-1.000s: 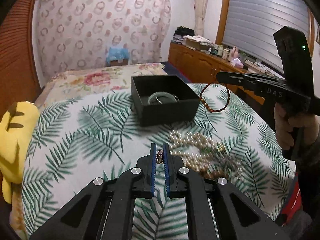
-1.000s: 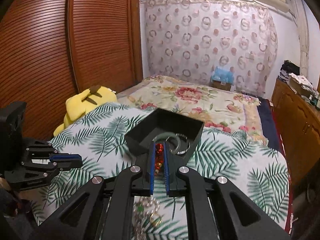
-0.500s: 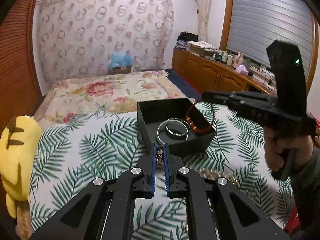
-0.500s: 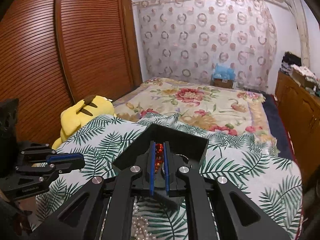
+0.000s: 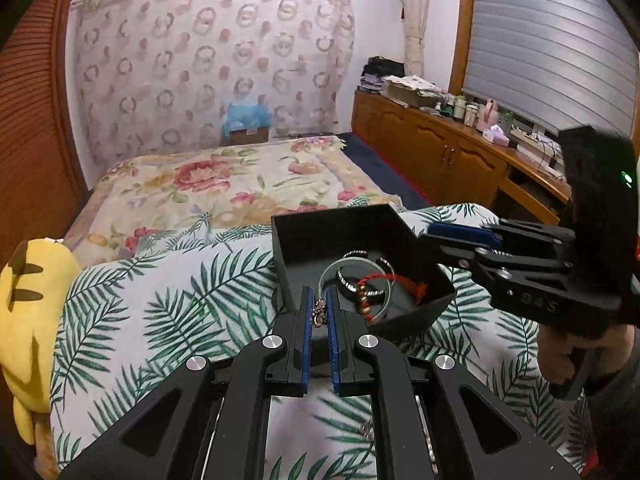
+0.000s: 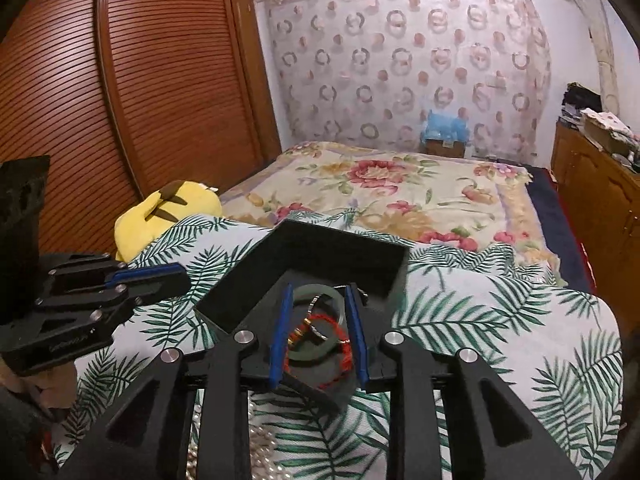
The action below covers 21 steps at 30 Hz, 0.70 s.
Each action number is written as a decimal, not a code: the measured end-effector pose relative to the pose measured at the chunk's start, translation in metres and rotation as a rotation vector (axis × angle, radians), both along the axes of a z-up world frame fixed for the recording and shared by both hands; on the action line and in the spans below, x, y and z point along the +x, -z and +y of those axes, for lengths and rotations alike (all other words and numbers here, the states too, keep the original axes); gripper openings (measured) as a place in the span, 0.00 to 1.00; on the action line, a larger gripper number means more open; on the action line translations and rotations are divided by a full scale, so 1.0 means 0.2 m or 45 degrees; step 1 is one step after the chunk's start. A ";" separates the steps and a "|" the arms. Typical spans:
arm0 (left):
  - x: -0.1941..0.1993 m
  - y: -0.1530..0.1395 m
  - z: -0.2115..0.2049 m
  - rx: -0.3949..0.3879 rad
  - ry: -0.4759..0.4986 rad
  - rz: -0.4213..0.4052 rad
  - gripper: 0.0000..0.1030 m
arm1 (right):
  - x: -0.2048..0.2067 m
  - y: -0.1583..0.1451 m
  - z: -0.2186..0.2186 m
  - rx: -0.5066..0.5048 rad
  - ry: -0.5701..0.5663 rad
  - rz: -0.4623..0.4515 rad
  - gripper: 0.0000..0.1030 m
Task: Organize jewelry
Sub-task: 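Carry the red bracelet and earring into the black box and open both tools, then move both tools back from the box to the jewelry pile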
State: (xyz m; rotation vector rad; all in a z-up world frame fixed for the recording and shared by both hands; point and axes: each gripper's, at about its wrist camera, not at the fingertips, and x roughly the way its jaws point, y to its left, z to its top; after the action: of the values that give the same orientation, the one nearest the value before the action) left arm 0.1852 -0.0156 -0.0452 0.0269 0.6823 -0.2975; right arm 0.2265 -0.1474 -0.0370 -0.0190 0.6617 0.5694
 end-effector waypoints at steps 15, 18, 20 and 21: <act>0.13 0.00 -0.11 0.001 0.018 0.006 0.06 | -0.17 0.02 -0.18 -0.040 0.077 -0.036 0.28; 0.12 0.00 -0.11 0.007 0.019 0.005 0.07 | -0.19 0.02 -0.21 -0.028 0.087 -0.035 0.28; 0.12 0.00 -0.11 0.009 0.017 0.007 0.07 | -0.20 0.02 -0.22 -0.029 0.100 -0.024 0.28; 0.11 0.00 -0.11 0.009 0.017 0.008 0.07 | -0.20 0.03 -0.23 -0.030 0.105 -0.015 0.28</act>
State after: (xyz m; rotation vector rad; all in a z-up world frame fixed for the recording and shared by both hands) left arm 0.2071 -0.0371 -0.0452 0.0375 0.6893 -0.3080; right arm 0.1865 -0.1930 -0.0428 -0.0169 0.6550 0.4815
